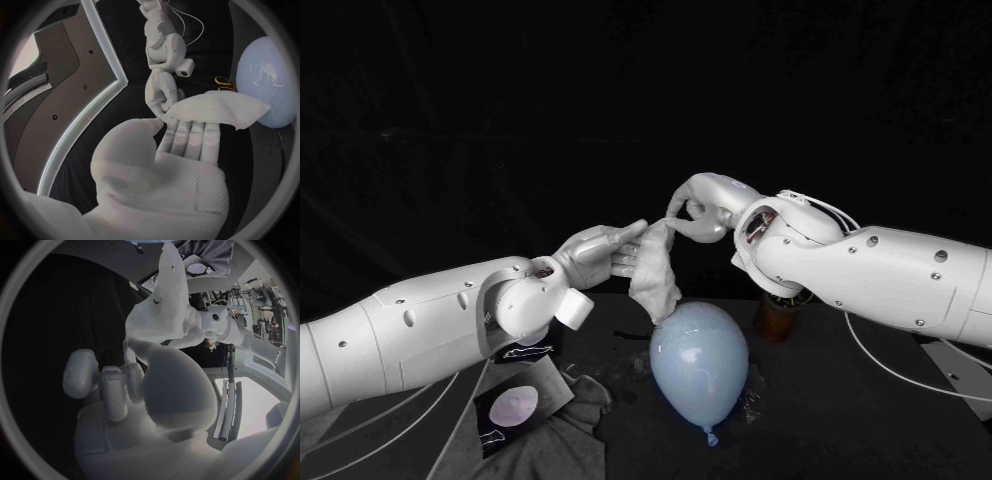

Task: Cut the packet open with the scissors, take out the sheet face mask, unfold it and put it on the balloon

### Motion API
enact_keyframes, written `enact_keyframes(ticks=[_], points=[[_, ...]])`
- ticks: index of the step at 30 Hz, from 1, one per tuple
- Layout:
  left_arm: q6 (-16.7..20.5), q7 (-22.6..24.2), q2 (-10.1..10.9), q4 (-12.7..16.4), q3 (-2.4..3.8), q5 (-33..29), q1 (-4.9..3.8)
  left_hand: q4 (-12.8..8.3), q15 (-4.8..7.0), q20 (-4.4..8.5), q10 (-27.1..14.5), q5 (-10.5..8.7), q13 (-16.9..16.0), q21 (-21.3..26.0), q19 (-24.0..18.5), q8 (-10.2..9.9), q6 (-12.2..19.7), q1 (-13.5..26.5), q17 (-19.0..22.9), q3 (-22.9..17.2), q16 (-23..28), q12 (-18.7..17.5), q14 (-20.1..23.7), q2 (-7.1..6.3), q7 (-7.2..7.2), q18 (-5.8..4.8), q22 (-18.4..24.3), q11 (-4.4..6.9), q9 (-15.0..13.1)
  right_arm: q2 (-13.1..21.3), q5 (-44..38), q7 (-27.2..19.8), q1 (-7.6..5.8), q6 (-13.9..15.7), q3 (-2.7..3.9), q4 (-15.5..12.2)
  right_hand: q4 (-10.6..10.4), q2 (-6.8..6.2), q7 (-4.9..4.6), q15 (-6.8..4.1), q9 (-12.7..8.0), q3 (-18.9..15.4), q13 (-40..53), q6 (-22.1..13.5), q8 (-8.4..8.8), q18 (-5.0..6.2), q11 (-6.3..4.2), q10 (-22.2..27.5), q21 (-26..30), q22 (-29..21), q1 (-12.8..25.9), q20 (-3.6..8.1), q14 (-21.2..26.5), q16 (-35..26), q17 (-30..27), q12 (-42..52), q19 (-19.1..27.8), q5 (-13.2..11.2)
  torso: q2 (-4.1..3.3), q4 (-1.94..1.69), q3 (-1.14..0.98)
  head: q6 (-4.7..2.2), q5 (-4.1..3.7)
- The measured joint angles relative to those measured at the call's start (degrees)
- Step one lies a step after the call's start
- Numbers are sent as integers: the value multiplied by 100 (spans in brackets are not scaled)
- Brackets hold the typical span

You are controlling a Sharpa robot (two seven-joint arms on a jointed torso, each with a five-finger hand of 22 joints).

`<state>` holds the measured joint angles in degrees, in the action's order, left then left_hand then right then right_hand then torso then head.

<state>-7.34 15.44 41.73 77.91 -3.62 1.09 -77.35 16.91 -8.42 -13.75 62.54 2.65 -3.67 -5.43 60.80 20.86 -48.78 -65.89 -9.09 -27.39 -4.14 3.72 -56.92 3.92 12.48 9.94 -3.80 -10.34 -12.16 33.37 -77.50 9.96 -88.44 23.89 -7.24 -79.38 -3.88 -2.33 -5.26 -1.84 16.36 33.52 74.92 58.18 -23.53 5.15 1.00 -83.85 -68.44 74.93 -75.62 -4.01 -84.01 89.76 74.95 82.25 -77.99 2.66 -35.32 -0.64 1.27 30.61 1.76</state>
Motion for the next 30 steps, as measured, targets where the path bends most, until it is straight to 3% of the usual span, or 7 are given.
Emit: enact_keyframes(ticks=[2,6,8,12,17,21,30], points=[[3,0,1,0,-1,-42,0,-25,0,-20,0,0,0,0,-20,-33,0,31,0,55,0,0,0,-69,0,-1,0,0,12,-2,2,2,0,8,0,1,0,0,-1,0,0,0,-2,-1,0,0,0,0,0,1,0,0,0,4,0,0,0,0,0,-1,2,-1,1],[11,-1,4,1,-1,-102,0,-39,-30,-50,-45,0,0,39,-50,-52,21,-47,0,214,0,0,31,-353,-18,-5,0,-4,28,-6,5,6,0,24,0,1,11,0,-3,0,0,11,-2,-4,-1,0,-1,-1,-25,2,0,0,0,4,0,0,1,-1,0,-1,2,-7,1],[17,-1,5,2,-1,-122,0,-78,-30,-52,-95,0,0,66,-52,-70,62,-192,2,253,0,0,31,-494,-17,-7,0,9,38,-8,6,7,0,32,0,1,17,0,-4,0,0,16,-1,-7,-1,-1,-1,-1,-25,2,-1,0,0,4,-2,0,1,-3,0,-2,2,-7,-5],[31,-1,9,2,-2,-154,0,-224,-17,-69,-101,0,0,67,-70,-70,62,-651,7,218,0,0,44,-629,-17,-11,0,1,43,-9,7,11,0,49,0,0,17,1,0,0,0,16,1,-20,-22,-2,-1,0,-25,2,-1,0,0,4,-5,-1,1,-4,0,-1,2,-16,-8],[55,-1,16,2,-2,-176,0,-476,-29,-69,-124,0,0,67,-70,-70,62,-1137,7,25,0,0,73,-609,-17,-13,-1,22,44,-8,9,14,0,77,0,-4,17,1,11,1,0,16,2,-10,-33,-33,1,2,-25,2,-1,-1,0,1,-5,-1,1,-4,0,-1,2,-24,-8],[74,3,19,3,-3,-188,0,-690,-18,-48,-123,0,1,67,-92,-49,61,-1461,14,-311,0,0,85,-441,-17,-16,-1,22,38,-7,10,16,0,99,0,-11,17,1,13,1,0,16,3,-9,-33,-34,1,2,-24,1,-1,-1,1,0,-4,-1,2,-15,0,-1,1,-29,-10],[113,30,20,5,-3,-216,0,-562,-10,-68,25,-1,1,67,-112,36,32,-1440,19,-756,0,0,93,-200,-17,-19,-1,62,-3,5,12,19,0,111,0,-47,7,1,24,1,0,25,2,-15,-34,-35,2,3,-24,-2,-1,-1,1,-8,0,15,2,-17,1,2,0,-34,-8]])
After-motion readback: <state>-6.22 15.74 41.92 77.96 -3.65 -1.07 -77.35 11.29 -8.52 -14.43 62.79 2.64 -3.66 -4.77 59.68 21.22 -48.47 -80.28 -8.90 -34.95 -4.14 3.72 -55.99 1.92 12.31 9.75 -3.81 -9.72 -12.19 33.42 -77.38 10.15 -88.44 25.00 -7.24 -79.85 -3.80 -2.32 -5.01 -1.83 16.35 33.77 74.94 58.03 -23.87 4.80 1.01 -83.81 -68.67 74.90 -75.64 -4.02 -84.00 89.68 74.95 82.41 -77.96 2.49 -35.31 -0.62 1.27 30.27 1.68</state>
